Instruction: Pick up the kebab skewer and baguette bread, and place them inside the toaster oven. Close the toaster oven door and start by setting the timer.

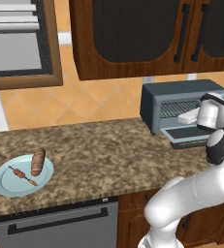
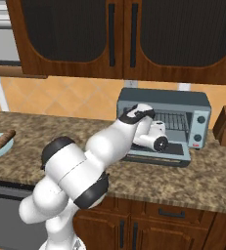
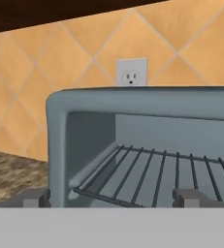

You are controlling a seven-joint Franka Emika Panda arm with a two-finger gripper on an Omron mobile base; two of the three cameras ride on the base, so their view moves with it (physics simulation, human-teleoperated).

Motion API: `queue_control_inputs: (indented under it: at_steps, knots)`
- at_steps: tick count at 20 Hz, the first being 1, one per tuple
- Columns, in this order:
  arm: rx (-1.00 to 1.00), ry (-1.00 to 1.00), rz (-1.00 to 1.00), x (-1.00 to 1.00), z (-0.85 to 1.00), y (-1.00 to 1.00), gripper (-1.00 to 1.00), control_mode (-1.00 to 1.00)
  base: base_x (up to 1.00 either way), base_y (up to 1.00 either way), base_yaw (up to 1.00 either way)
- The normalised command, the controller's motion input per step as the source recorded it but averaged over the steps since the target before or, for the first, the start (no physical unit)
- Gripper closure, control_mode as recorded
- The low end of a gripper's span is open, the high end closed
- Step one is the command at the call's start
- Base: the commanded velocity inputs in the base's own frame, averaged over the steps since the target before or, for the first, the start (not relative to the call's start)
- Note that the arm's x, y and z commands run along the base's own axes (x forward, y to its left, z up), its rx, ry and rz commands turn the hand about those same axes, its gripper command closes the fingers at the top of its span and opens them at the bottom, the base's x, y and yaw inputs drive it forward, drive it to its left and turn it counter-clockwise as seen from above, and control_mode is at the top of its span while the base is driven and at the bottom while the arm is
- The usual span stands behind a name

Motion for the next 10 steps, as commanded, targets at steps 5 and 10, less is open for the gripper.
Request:
queue_control_inputs:
  at_steps: [5,10]
  knots:
    - [0.01,-0.01,-0.03,0.09,-0.17,-0.1,-1.0,-1.0,0.0,0.0,0.0]
    - [0.0,-0.01,-0.05,0.06,-0.16,-0.05,-1.0,-1.0,0.0,0.0,0.0]
